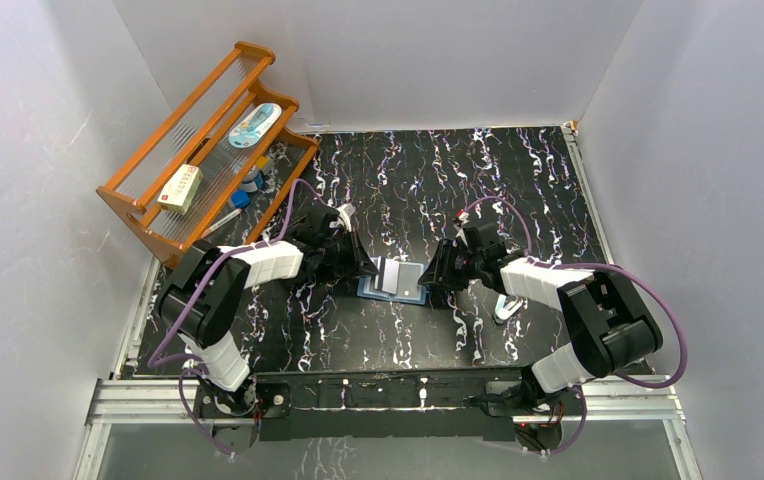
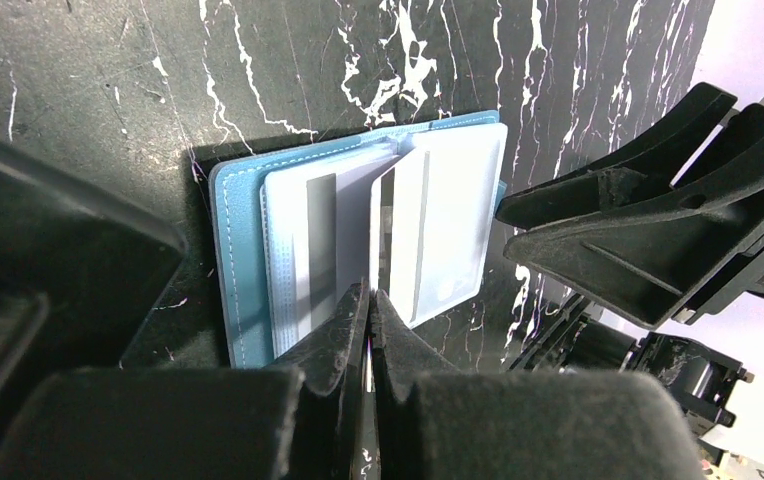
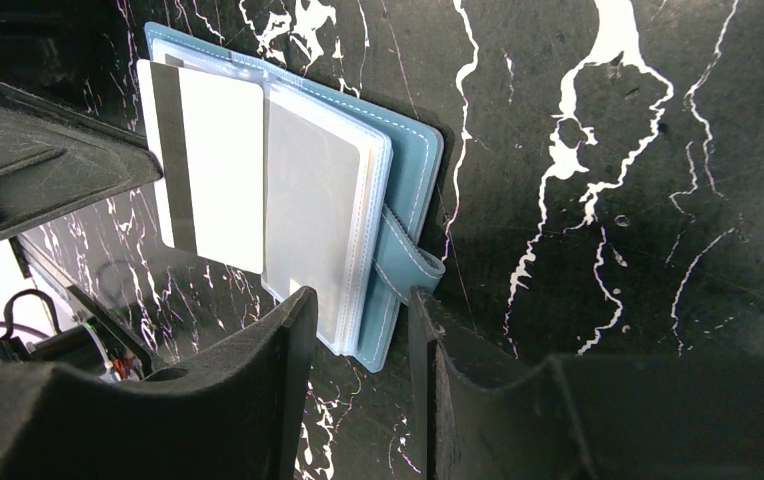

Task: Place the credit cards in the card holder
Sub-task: Insert the credit card into the card holder.

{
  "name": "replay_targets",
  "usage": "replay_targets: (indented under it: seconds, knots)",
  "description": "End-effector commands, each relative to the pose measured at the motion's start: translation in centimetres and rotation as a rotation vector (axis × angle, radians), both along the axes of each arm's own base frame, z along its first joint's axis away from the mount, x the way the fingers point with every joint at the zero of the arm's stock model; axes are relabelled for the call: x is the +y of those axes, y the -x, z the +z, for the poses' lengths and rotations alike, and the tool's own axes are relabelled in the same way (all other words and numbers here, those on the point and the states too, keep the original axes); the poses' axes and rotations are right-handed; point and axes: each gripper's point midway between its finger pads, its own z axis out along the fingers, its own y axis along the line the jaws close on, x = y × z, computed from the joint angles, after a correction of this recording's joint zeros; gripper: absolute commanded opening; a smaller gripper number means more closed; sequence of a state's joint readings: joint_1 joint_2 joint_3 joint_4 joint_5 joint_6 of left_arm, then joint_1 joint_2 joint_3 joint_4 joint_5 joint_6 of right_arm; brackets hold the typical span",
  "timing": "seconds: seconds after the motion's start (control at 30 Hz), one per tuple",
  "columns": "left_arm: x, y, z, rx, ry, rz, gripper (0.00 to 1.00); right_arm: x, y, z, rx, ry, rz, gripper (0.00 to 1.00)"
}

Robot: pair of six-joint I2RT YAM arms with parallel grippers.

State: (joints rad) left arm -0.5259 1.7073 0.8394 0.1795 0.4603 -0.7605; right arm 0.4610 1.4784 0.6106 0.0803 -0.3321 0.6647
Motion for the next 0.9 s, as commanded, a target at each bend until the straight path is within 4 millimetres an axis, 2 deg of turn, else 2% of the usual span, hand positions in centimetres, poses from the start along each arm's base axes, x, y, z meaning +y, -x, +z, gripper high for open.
replay_targets:
  seconds: [0.0, 0.2, 0.5, 0.87]
  knots:
    - [0.3, 1.2, -0.8, 0.050, -0.019, -0.050, 0.00, 0.1, -0.3, 0.4, -0.026, -0.013, -0.003, 0.48]
    - [-0.1, 1.2, -0.2, 0.037, -0.031, -0.063, 0.00, 0.2, -0.4, 0.4, -0.026, -0.014, -0.004, 0.47]
    - [-0.6, 0.8, -0.6, 0.002, -0.045, -0.022, 0.00, 0.2, -0.5, 0.6, -0.032, -0.018, -0.006, 0.47]
    - [0.2, -0.6, 0.1, -0.098, -0.107, 0.015, 0.00, 0.3, -0.4, 0.8, -0.032, -0.020, -0.002, 0.47]
